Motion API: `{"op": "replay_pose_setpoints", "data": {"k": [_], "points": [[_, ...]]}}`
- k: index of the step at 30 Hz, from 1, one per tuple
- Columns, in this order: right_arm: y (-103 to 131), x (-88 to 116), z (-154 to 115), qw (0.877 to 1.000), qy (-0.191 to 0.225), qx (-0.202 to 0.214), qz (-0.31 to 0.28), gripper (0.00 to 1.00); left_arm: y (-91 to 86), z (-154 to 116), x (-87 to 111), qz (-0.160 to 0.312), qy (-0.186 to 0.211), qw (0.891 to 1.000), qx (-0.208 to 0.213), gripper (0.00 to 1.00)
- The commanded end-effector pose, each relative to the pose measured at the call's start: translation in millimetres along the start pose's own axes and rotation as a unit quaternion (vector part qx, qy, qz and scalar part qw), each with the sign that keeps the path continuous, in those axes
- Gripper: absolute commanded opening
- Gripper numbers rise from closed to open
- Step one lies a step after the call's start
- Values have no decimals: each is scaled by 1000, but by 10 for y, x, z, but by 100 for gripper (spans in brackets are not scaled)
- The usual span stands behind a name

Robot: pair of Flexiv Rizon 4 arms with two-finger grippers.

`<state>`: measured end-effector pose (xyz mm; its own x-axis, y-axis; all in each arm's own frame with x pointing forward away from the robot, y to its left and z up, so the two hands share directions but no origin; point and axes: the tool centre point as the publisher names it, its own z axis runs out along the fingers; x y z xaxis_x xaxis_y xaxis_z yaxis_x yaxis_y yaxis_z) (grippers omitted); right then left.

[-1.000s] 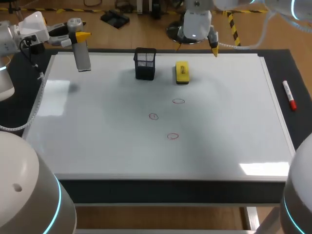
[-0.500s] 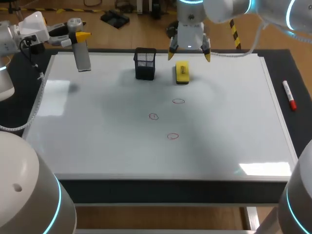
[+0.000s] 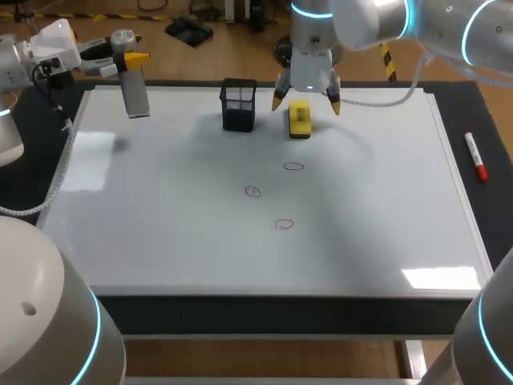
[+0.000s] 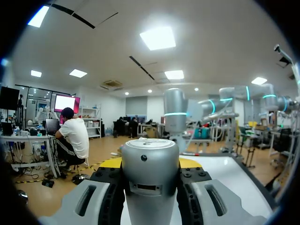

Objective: Pick up the inspection probe, press it on each red-marked spot on the whiteboard one by one, put down the probe, pick up the eraser, and wipe off all the red marks.

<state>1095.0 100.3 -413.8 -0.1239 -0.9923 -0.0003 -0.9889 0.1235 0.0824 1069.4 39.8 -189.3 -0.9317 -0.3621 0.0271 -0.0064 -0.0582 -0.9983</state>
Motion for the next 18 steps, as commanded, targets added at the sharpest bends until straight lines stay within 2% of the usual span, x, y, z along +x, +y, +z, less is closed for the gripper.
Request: {"op": "replay_pose_setpoints", "data": {"k": [1, 18], "points": [[-67, -54, 42, 1000, 7, -10, -1, 100, -13, 2, 9, 0, -1, 1000, 0, 0], [-6, -96, 60, 1000, 21, -8, -7, 100, -13, 2, 9, 0, -1, 1000, 0, 0]]}}
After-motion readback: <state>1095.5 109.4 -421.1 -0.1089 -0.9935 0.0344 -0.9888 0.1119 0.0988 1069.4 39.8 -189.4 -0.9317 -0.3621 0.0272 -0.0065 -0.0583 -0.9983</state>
